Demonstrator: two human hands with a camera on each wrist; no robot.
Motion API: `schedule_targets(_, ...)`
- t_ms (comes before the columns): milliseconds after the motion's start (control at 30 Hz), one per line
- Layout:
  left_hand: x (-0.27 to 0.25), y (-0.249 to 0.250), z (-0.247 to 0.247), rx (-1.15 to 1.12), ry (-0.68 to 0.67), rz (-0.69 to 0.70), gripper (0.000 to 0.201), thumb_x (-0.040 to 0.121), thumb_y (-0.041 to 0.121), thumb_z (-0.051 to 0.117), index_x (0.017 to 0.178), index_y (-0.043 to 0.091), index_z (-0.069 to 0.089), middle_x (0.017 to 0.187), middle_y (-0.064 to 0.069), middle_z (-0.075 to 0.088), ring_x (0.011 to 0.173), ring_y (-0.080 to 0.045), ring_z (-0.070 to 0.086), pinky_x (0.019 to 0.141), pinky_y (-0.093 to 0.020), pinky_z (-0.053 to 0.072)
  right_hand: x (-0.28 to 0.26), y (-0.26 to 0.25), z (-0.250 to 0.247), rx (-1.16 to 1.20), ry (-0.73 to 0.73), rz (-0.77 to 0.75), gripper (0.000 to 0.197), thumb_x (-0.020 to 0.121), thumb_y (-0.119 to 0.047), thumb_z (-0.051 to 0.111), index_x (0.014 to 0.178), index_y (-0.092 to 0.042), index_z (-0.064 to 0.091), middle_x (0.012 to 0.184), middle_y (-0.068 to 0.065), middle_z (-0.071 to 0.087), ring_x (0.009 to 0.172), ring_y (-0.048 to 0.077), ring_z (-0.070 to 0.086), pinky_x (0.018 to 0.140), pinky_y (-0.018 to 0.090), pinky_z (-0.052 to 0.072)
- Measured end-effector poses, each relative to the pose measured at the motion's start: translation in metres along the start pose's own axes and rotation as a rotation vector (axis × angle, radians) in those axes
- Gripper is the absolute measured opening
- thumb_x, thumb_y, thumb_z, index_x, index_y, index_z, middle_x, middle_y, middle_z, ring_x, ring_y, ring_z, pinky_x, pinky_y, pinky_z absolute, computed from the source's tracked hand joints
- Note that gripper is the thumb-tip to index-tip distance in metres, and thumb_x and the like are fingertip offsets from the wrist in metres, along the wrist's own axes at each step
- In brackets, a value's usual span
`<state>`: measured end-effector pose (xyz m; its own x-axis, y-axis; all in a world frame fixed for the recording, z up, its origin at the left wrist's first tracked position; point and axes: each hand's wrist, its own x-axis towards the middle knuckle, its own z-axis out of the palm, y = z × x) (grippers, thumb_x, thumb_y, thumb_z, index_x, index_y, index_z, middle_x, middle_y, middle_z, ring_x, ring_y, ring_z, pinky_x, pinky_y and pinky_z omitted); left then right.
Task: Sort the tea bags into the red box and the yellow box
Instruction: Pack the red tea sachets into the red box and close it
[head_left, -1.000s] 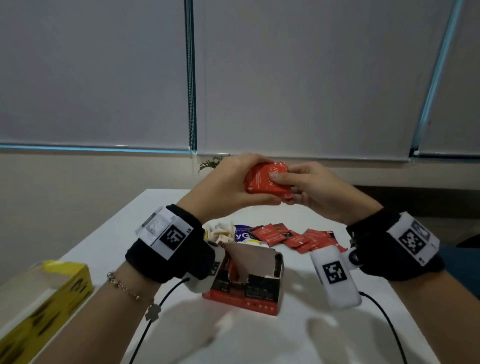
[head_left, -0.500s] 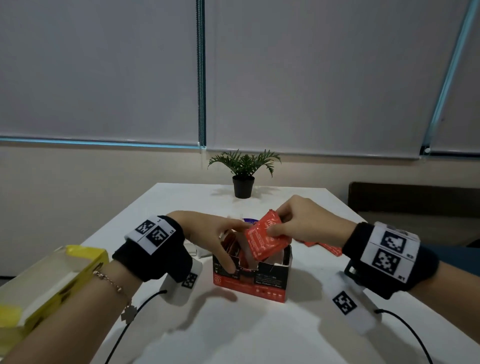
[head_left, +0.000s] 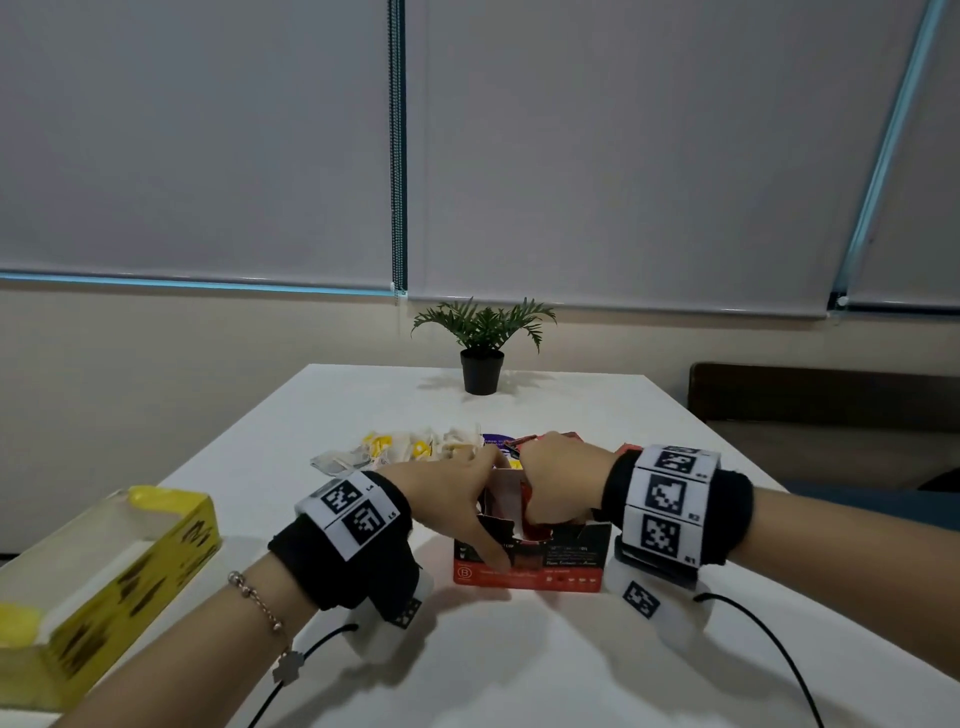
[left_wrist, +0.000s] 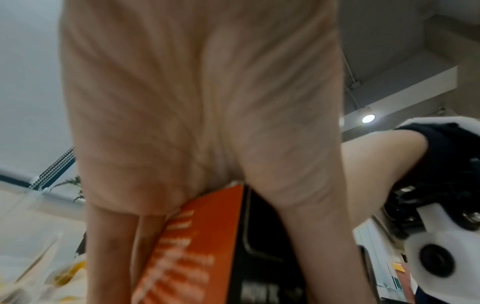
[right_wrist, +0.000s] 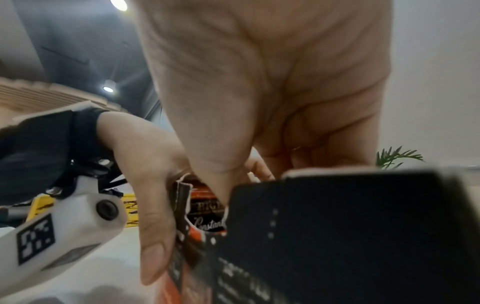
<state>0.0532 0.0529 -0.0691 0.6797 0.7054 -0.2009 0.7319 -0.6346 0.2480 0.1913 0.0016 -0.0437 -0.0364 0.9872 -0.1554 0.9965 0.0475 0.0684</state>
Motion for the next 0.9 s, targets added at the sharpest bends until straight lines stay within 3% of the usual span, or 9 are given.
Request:
schedule_targets(133, -0.003, 0.001, 0.004, -0.040, 0.028, 0.006, 0.095, 0.066, 0.053, 0.081, 0.136, 0.027, 0.022, 0.134, 0.004, 0.038, 0.117, -0.017, 0.047, 0.104, -0.040, 0.042, 0.009, 0.001, -0.001, 0.108, -0.057, 0.033, 0.023, 0.090, -0.034, 0.063, 0.096, -0.012, 0.058, 0.071, -0.001, 0.056, 0.061, 0.013, 0.055, 0.050, 0.021, 0.041)
schedule_targets(233, -0.004, 0.000, 0.005, -0.051, 0.038, 0.004, 0.095, 0.066, 0.054, 0.081, 0.136, 0.026, 0.022, 0.134, 0.004, 0.036, 0.117, -0.017, 0.046, 0.104, -0.040, 0.041, 0.011, 0.004, -0.004, 0.330, -0.132, 0.067, 0.037, 0.089, -0.051, 0.059, 0.085, -0.015, 0.061, 0.071, -0.002, 0.065, 0.060, 0.012, 0.061, 0.055, 0.023, 0.046)
schedule_targets(333, -0.004, -0.001, 0.005, -0.055, 0.025, -0.002, 0.096, 0.066, 0.056, 0.079, 0.136, 0.028, 0.021, 0.136, 0.004, 0.035, 0.118, -0.018, 0.046, 0.104, -0.041, 0.041, 0.011, 0.006, -0.007, 0.652, -0.286, 0.115, 0.029, 0.098, -0.031, 0.048, 0.089, -0.006, 0.061, 0.090, 0.015, 0.071, 0.073, 0.023, 0.065, 0.060, 0.027, 0.050)
schedule_targets(433, -0.003, -0.001, 0.004, -0.058, 0.022, 0.002, 0.093, 0.066, 0.056, 0.079, 0.134, 0.028, 0.023, 0.134, 0.006, 0.037, 0.115, -0.016, 0.047, 0.102, -0.040, 0.042, 0.012, 0.016, -0.009, 0.516, -0.314, 0.126, 0.022, 0.094, -0.014, 0.054, 0.104, 0.002, 0.066, 0.098, 0.016, 0.070, 0.077, 0.025, 0.065, 0.073, 0.030, 0.055)
schedule_targets(500, -0.002, -0.001, 0.005, -0.061, 0.021, 0.004, 0.091, 0.067, 0.055, 0.079, 0.133, 0.027, 0.024, 0.132, 0.006, 0.038, 0.114, -0.016, 0.048, 0.102, -0.040, 0.042, 0.014, 0.019, -0.006, 0.362, -0.309, 0.090, 0.033, 0.088, -0.023, 0.068, 0.114, -0.003, 0.065, 0.099, 0.009, 0.072, 0.081, 0.022, 0.069, 0.081, 0.030, 0.057)
schedule_targets(600, -0.001, -0.002, 0.004, -0.061, 0.015, 0.004, 0.088, 0.067, 0.054, 0.080, 0.131, 0.028, 0.025, 0.131, 0.006, 0.039, 0.114, -0.016, 0.047, 0.101, -0.039, 0.043, 0.016, 0.019, -0.002, 0.217, -0.274, 0.050, 0.046, 0.080, -0.038, 0.076, 0.116, -0.011, 0.065, 0.108, 0.008, 0.073, 0.099, 0.024, 0.071, 0.092, 0.038, 0.056)
schedule_targets(900, -0.001, -0.001, 0.003, -0.041, 0.002, -0.020, 0.093, 0.065, 0.058, 0.079, 0.134, 0.030, 0.021, 0.135, 0.005, 0.037, 0.115, -0.017, 0.047, 0.101, -0.040, 0.043, 0.017, 0.015, 0.005, 0.146, -0.209, -0.019, 0.038, 0.087, -0.043, 0.066, 0.109, -0.011, 0.063, 0.102, 0.007, 0.070, 0.080, 0.017, 0.061, 0.078, 0.029, 0.052)
